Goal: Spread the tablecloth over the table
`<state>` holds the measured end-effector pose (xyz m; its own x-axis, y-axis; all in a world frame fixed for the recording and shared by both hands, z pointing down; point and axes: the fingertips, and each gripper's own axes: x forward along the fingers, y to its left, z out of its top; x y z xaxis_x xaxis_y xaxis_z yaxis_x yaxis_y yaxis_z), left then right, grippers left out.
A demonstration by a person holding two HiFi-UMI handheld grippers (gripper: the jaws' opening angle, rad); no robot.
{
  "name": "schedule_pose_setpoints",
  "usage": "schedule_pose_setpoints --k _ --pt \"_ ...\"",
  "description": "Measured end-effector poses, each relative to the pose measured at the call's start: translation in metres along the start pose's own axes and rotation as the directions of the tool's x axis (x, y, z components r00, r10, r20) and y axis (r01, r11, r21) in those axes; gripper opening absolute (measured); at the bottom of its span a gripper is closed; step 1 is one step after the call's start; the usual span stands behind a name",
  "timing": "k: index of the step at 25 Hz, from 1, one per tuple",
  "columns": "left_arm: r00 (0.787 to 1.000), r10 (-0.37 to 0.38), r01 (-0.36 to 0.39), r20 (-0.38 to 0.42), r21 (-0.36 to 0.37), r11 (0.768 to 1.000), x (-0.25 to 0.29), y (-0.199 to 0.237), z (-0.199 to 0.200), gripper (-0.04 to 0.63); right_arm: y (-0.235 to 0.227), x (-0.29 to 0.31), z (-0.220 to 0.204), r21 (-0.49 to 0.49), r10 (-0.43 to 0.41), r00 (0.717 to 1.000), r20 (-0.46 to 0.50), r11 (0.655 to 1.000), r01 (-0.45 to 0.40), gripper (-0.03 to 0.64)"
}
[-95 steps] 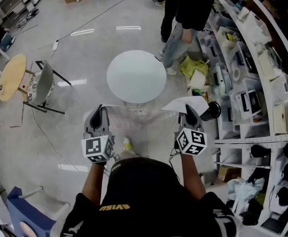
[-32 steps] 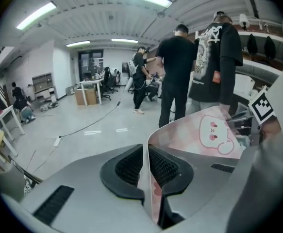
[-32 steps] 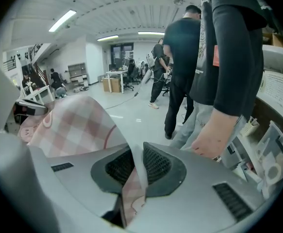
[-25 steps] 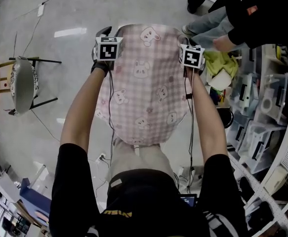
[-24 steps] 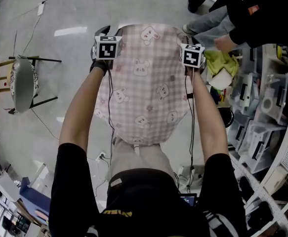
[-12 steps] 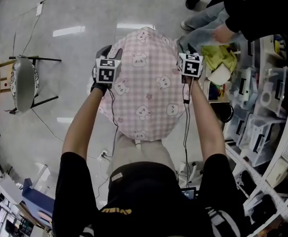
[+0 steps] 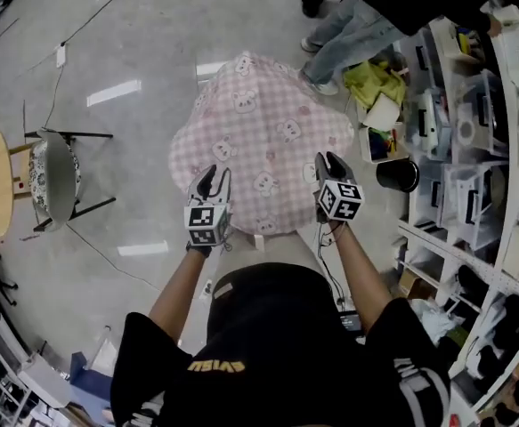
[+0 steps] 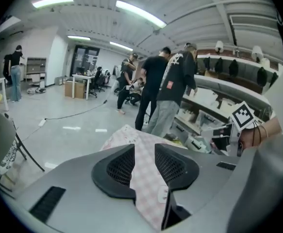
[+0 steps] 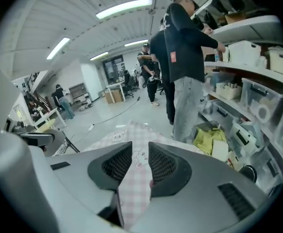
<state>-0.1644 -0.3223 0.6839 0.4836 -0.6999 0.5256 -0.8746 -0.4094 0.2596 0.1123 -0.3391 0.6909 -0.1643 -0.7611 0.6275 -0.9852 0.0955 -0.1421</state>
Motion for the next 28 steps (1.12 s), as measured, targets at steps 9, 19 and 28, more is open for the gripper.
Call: schedule_pose_setpoints --k 9,19,28 --pt "0.963 -0.147 0.109 0.224 0.174 0.979 -0.087 -0.112 0.038 0.074 0.05 -0.131 0.016 -0.062 0.065 0.975 0.212 0.997 -0.053 0.019" --pt "0.915 0.07 -0.147 0.397 0.167 0.975 -0.206 -0.18 0.047 0.018 0.012 -0.259 0.01 -0.137 0.098 0.937 0.336 0.989 -0.054 0.002" --pt "0.906 0.141 -0.195 0.4 0.097 0.976 -0.245 -0.228 0.024 0.017 -0.014 -0.327 -0.009 -0.102 0.158 0.895 0.417 0.987 -0.126 0.002"
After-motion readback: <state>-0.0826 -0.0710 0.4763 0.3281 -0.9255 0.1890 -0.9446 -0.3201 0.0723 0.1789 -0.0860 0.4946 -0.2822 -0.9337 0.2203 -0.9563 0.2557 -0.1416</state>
